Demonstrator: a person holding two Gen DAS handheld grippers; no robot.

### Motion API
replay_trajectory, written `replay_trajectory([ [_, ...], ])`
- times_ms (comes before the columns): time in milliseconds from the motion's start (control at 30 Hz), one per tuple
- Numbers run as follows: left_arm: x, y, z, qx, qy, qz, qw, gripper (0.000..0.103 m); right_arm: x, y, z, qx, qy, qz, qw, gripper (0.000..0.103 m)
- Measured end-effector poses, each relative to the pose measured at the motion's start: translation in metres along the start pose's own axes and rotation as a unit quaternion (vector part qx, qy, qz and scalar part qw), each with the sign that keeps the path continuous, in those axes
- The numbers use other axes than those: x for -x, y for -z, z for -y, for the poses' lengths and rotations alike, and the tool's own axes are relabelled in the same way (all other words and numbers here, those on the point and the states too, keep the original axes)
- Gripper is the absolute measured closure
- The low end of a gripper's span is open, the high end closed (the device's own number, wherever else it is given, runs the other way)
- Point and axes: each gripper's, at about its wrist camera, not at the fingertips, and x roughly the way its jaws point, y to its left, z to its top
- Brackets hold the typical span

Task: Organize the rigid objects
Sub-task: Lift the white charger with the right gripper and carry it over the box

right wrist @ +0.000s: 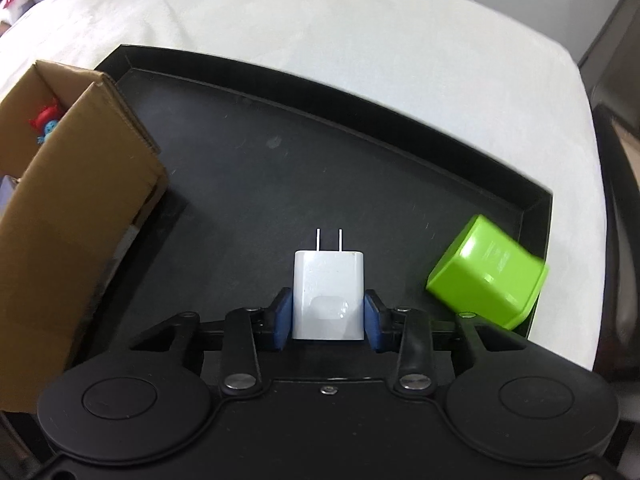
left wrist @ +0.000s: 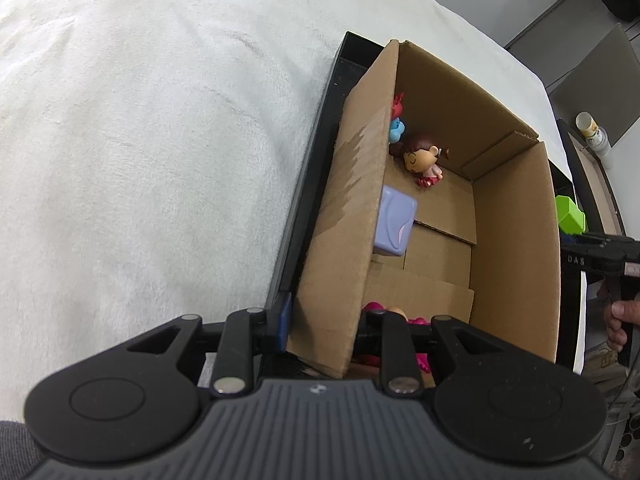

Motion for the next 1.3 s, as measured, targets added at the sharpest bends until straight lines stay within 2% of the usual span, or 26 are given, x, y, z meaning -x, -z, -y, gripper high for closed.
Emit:
replay_trajectory([
  [233, 0.000, 0.000, 0.001, 0.002, -0.004, 0.000, 1.0000, 0.078, 0.018, 0.013, -0.001, -0.033, -0.004, -0.010, 0.999, 0.067],
  [767, -0.001, 0.000, 0.003, -0.002, -0.003, -0.001, 1.0000, 0.078, 0.085, 0.014, -0.014, -0.072, 0.010, 0.022, 0.997, 0.067],
  [1300, -0.001, 0.001, 0.001, 0.001, 0.004, -0.002, 1.0000, 0.078, 0.119, -0.006, -0.052, -0.052, 0.011, 0.057, 0.997, 0.067],
])
